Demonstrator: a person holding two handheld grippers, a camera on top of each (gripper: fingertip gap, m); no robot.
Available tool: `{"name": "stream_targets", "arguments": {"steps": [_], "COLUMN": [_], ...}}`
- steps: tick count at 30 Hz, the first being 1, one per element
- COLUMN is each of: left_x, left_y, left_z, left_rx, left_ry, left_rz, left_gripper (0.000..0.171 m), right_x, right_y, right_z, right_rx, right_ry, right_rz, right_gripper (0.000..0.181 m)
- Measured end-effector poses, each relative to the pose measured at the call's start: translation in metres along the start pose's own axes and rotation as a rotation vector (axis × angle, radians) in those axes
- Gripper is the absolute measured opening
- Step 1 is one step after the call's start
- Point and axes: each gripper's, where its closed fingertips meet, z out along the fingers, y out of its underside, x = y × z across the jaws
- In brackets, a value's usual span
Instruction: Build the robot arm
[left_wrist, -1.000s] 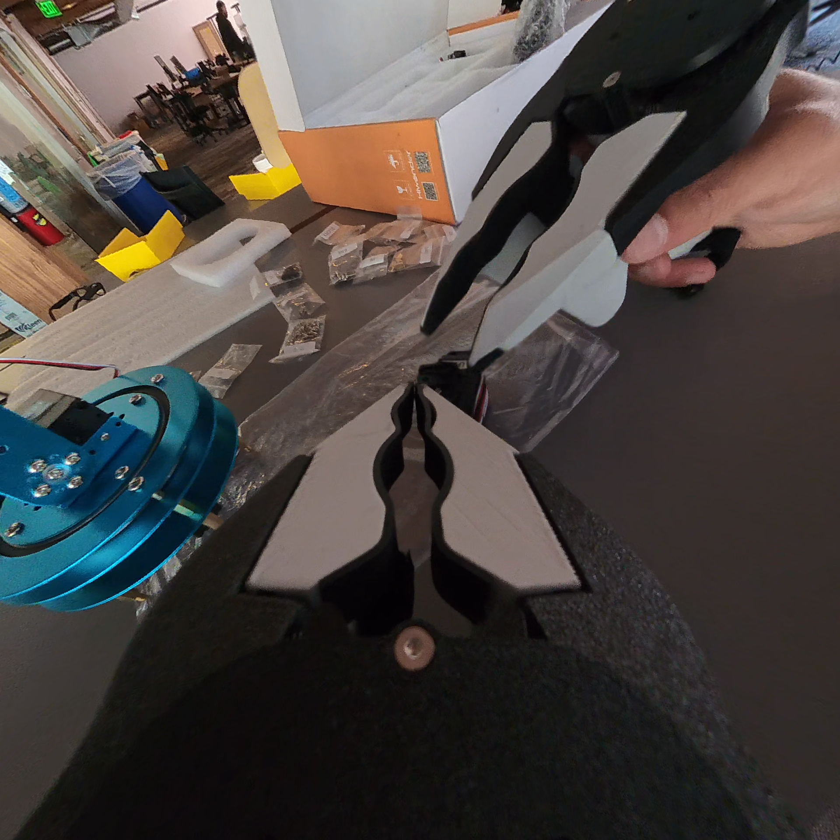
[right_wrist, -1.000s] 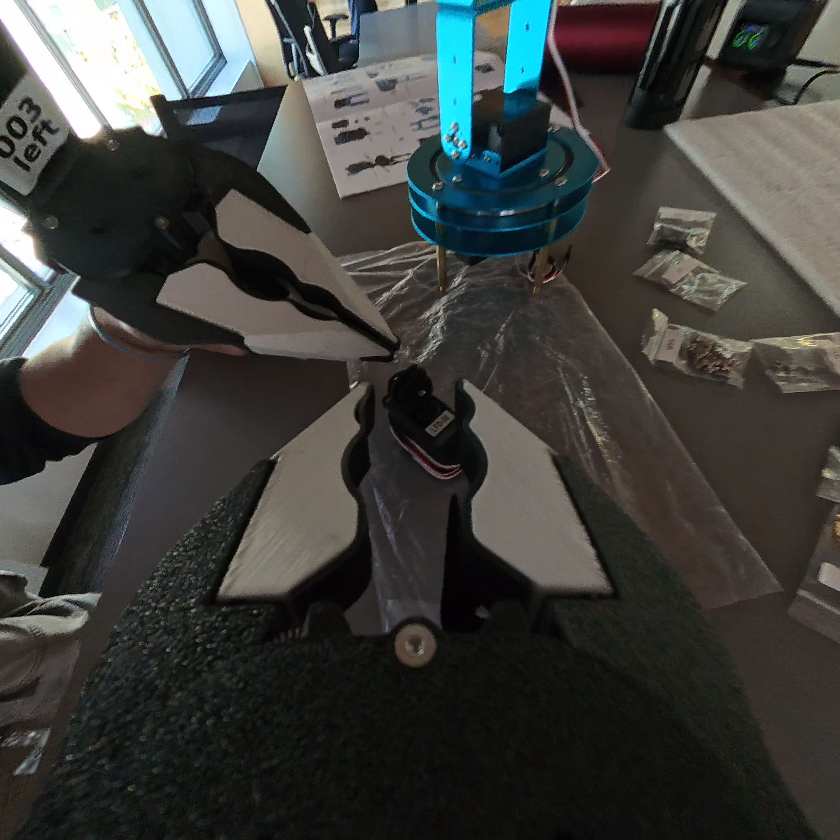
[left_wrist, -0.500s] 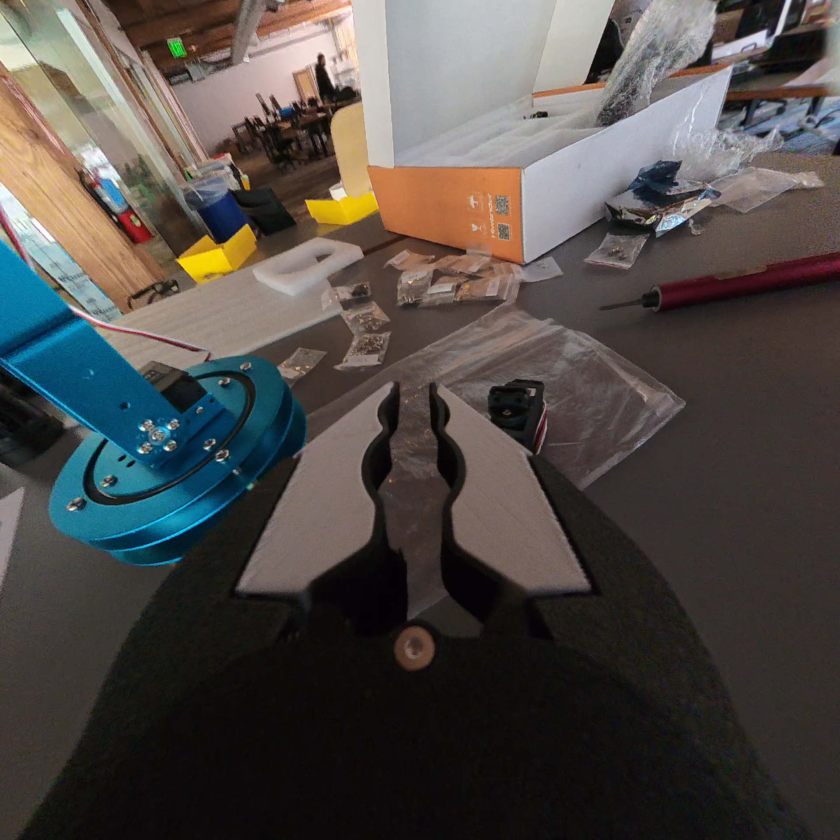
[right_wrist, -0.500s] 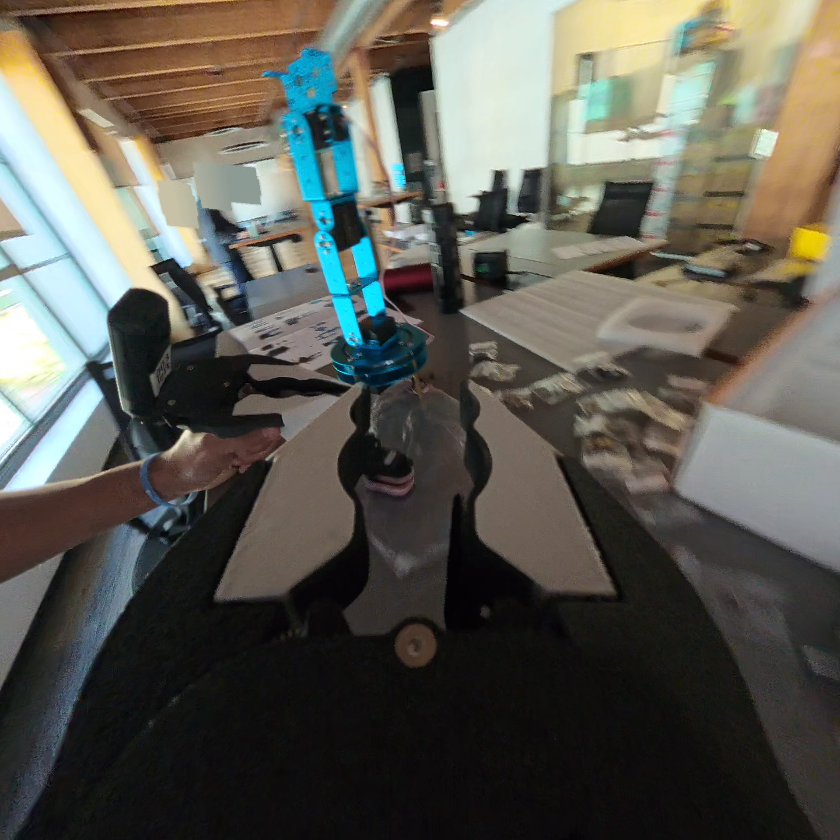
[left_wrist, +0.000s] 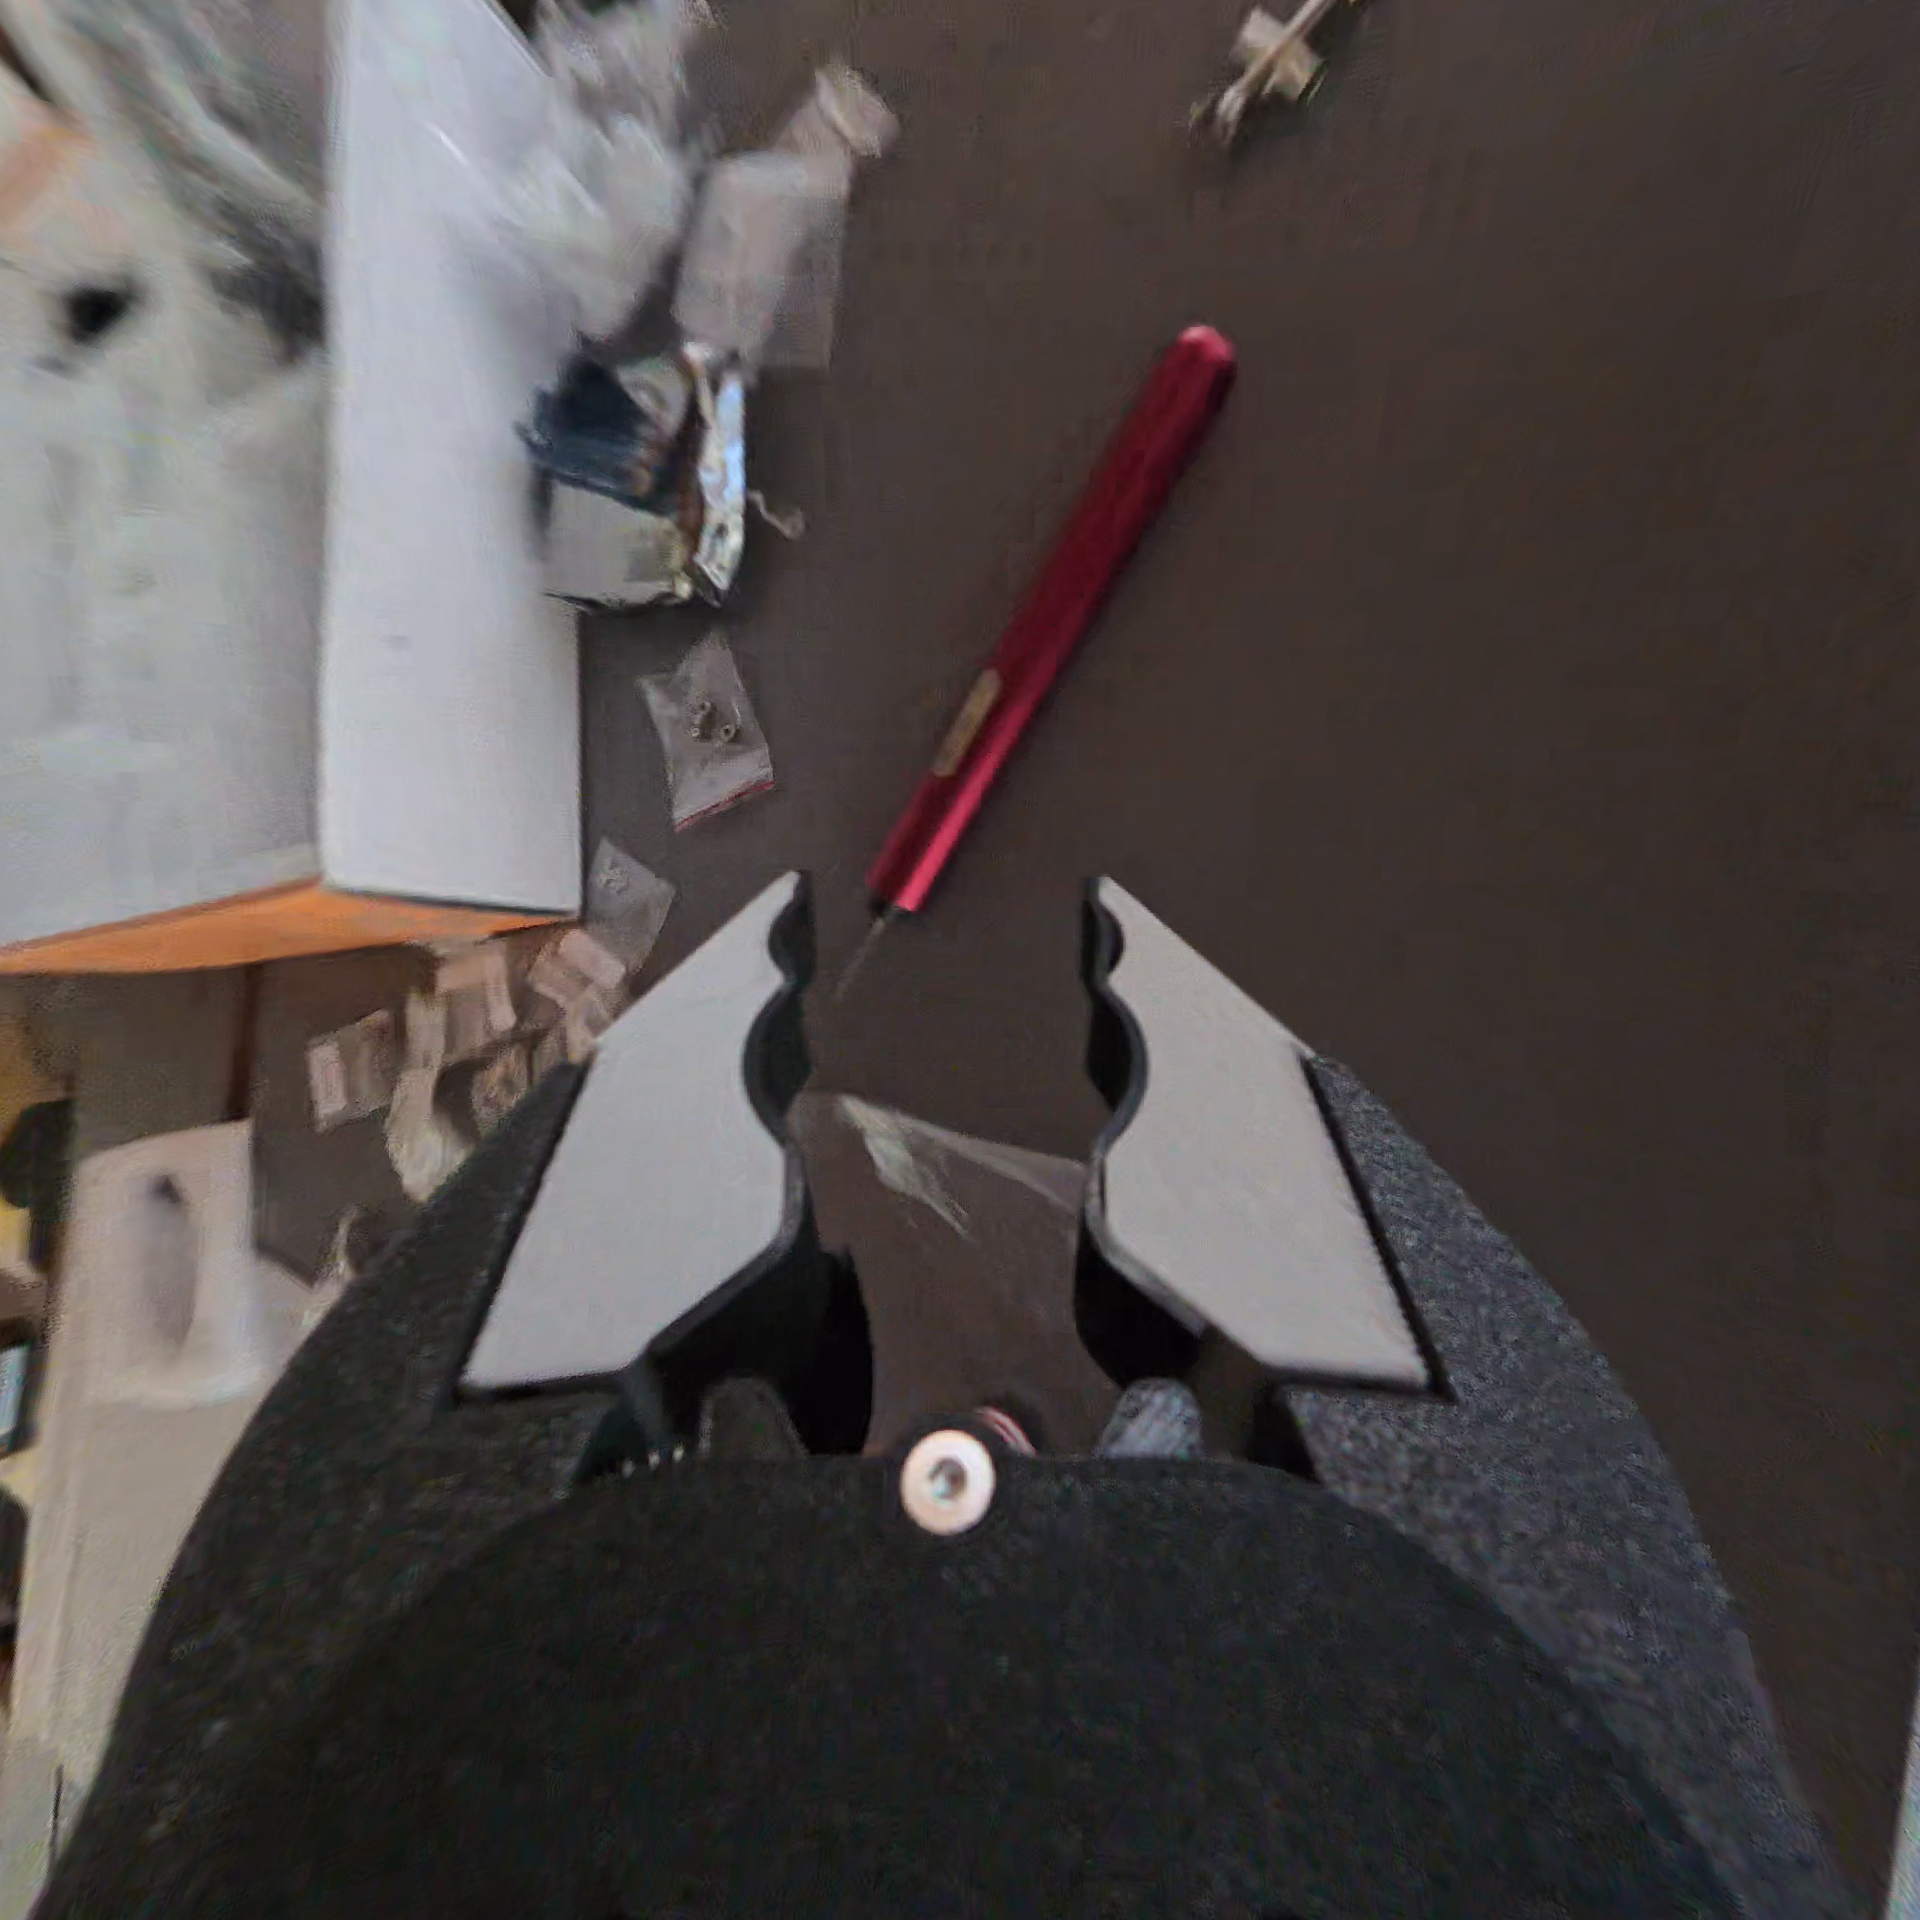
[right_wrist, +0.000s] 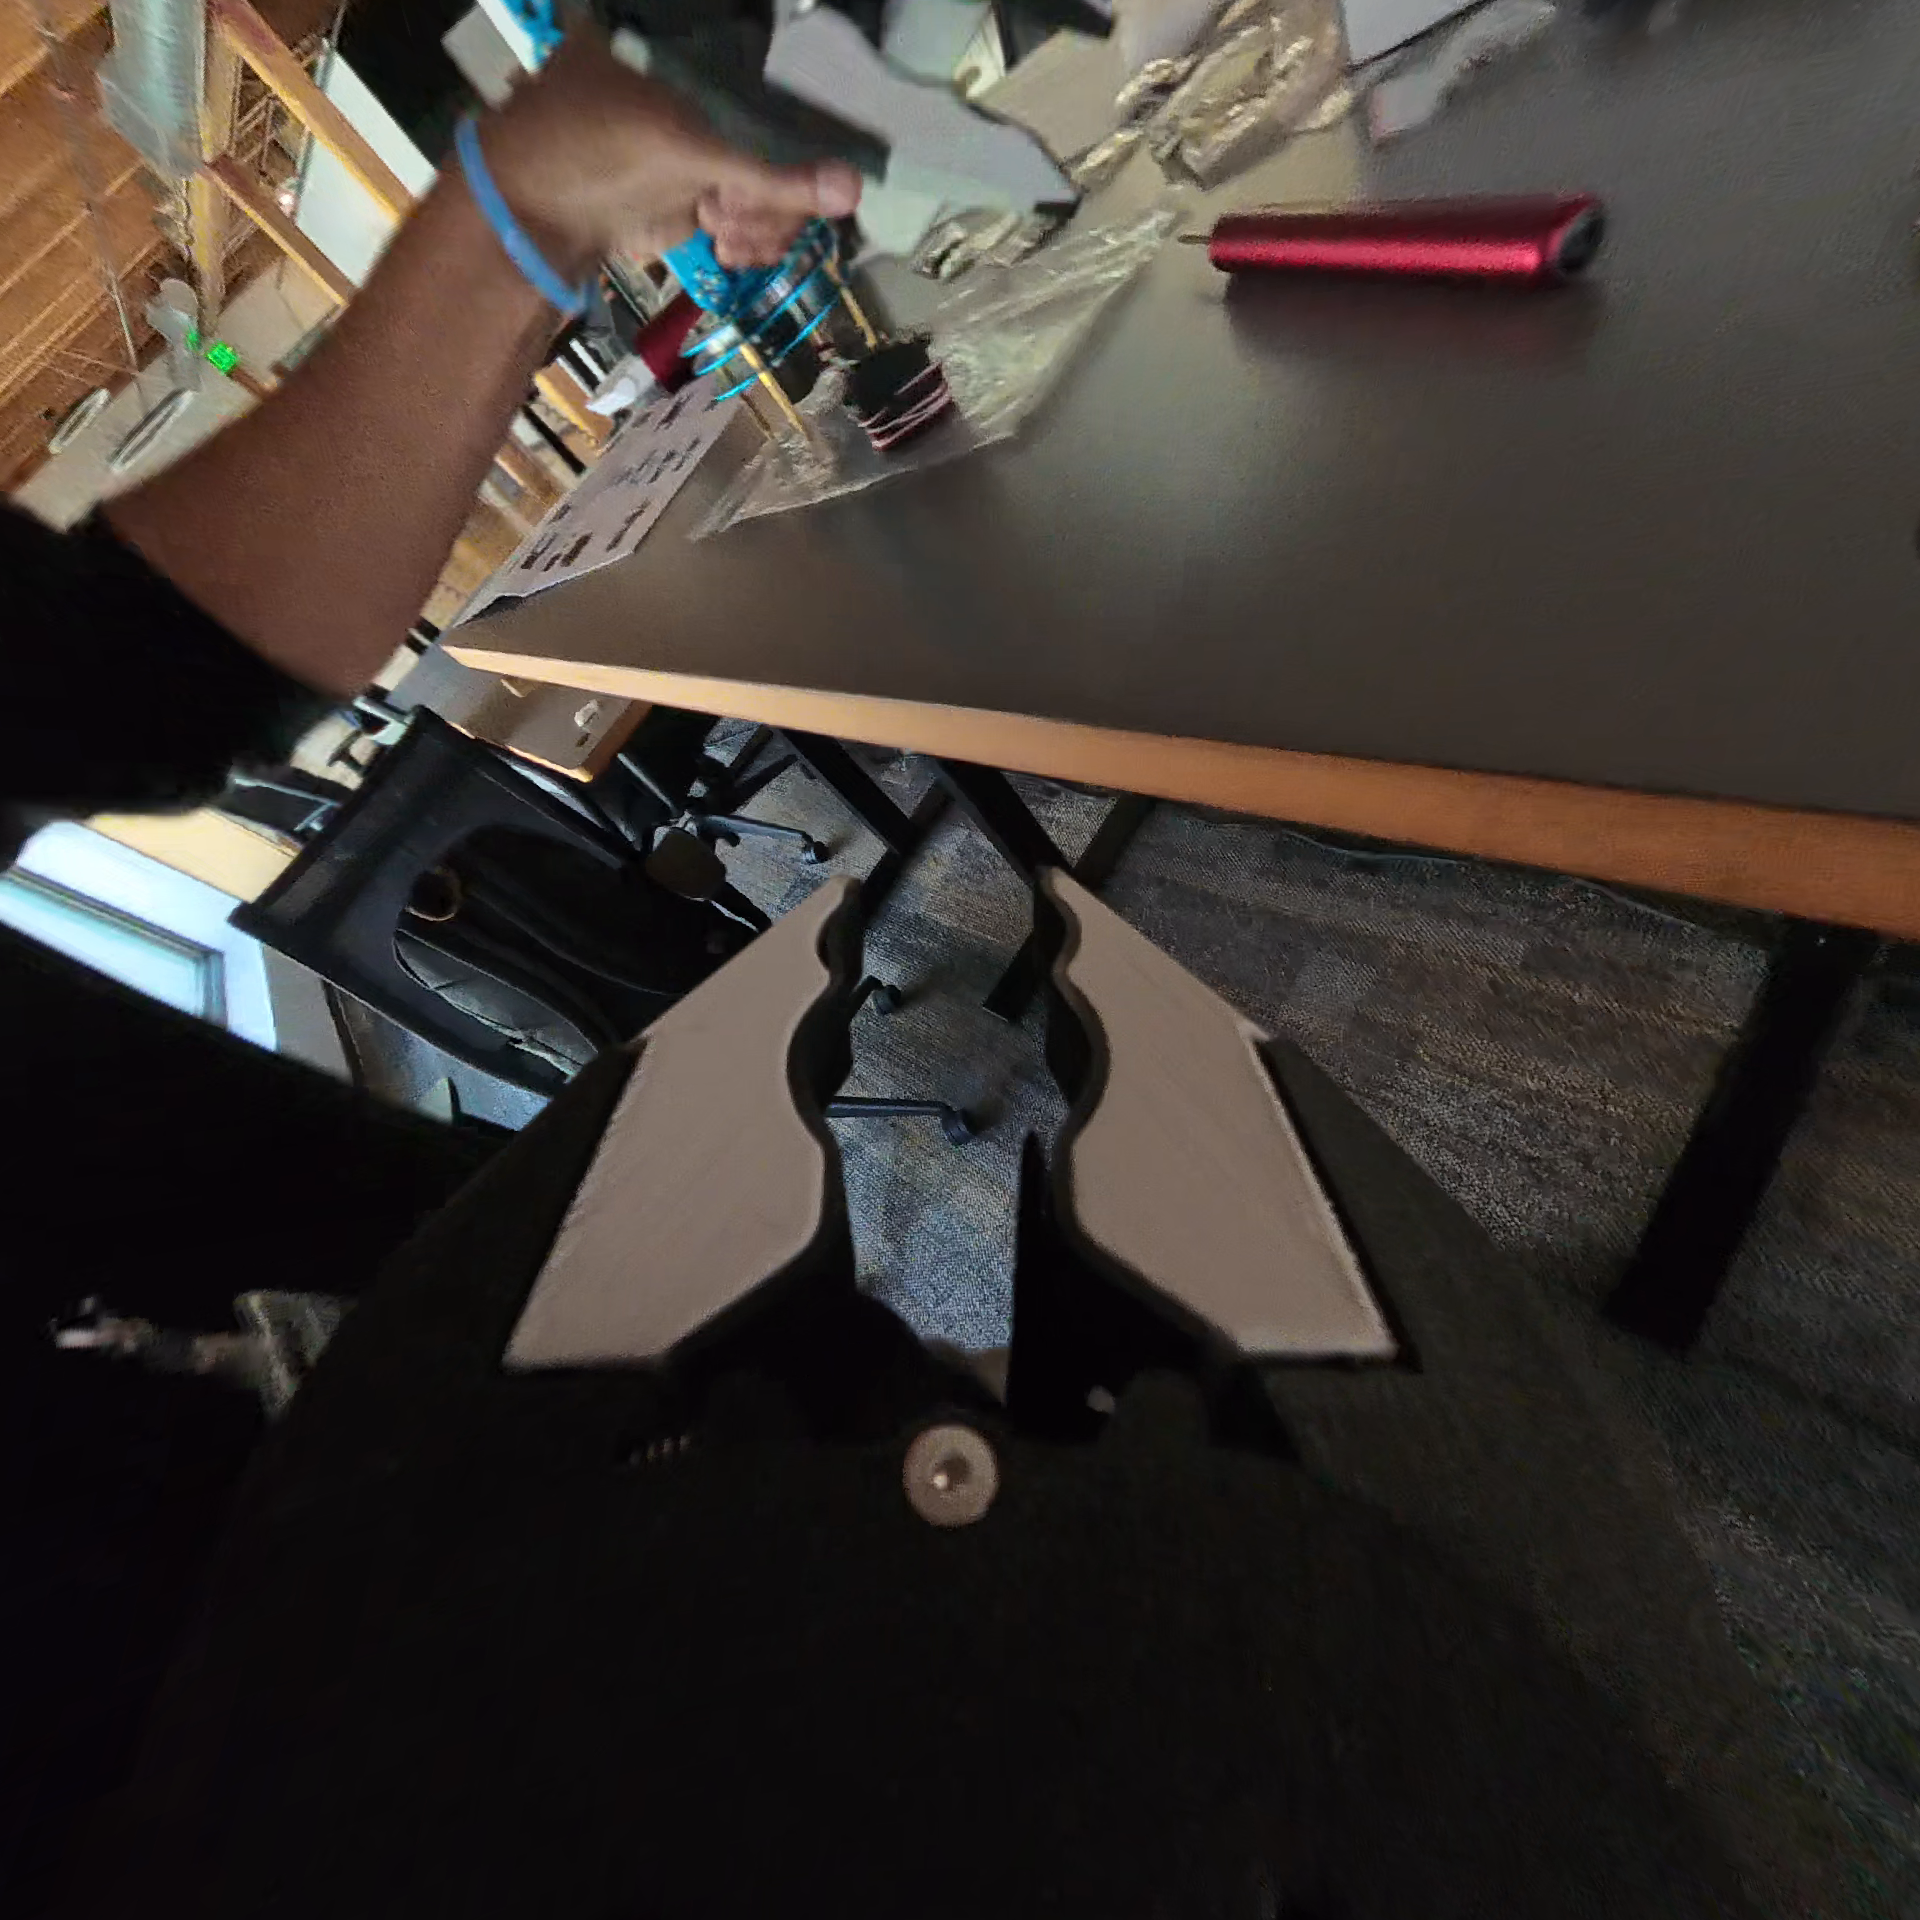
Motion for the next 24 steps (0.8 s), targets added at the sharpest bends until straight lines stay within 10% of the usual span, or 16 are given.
{"name": "stream_targets", "arguments": {"steps": [5, 14, 18, 24], "left_x": [-0.012, 0.007, 0.011, 0.001], "left_y": [0.015, 0.022, 0.023, 0.029], "left_z": [0.062, 0.082, 0.079, 0.067], "left_rx": [-0.228, -0.196, -0.162, -0.066], "left_ry": [0.335, 0.531, 0.482, 0.033], "left_rz": [0.149, 0.112, 0.118, 0.193], "left_gripper": [0.053, 0.032, 0.021, 0.019], "right_x": [0.05, 0.104, 0.113, 0.1], "right_y": [-0.059, -0.128, -0.127, -0.113], "right_z": [0.017, 0.099, 0.132, 0.178], "right_rx": [0.016, -0.055, -0.074, -0.022], "right_ry": [0.012, 0.0, 0.065, 0.118], "right_rz": [0.08, 0.012, 0.049, 0.3], "right_gripper": [0.035, 0.036, 0.039, 0.052]}}
